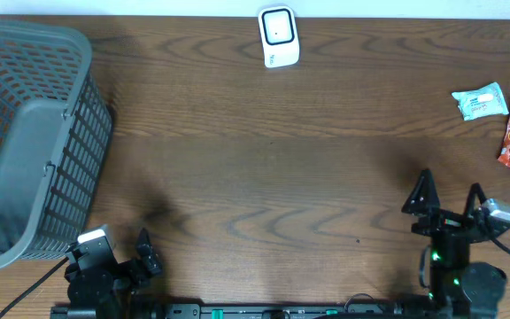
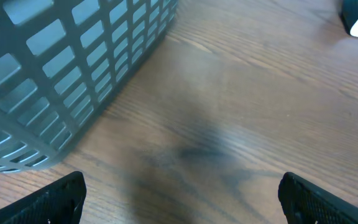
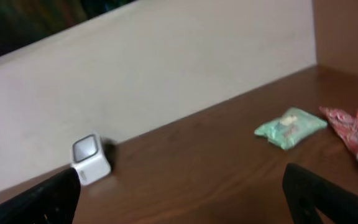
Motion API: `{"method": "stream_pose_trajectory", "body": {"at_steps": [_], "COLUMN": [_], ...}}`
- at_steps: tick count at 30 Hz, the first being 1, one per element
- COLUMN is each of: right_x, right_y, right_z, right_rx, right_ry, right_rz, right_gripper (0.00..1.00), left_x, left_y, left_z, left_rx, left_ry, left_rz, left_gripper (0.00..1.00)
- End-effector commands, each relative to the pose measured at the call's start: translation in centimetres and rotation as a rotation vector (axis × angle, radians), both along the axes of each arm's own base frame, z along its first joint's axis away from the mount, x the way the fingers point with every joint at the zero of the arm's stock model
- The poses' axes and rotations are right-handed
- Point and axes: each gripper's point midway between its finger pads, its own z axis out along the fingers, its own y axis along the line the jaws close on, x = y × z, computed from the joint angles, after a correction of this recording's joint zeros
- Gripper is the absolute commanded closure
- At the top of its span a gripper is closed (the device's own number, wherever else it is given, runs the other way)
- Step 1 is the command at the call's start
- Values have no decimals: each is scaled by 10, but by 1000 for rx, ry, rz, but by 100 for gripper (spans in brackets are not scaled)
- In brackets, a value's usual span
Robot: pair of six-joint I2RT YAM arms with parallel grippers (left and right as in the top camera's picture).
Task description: Scan the item barcode
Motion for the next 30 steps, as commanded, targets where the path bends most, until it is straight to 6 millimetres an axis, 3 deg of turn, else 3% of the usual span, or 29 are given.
{"method": "stream_pose_trajectory", "body": {"at_steps": [1,9,30], "right_x": [3,4,5], "right_y": [-22,-34,-33], "right_z": [-33,-86,-90], "right_rx": [100,240,193], "right_ry": [25,82,109], "right_rz": [-127,-214,-207], "right_gripper": [1,1,1], "left_x": [0,0,0], "left_y": [1,1,1], "left_z": [-1,-1,-1], "left_rx": [4,4,7], "left_ry": [2,2,1], "left_rz": [5,5,5], "left_gripper": [1,1,1]}}
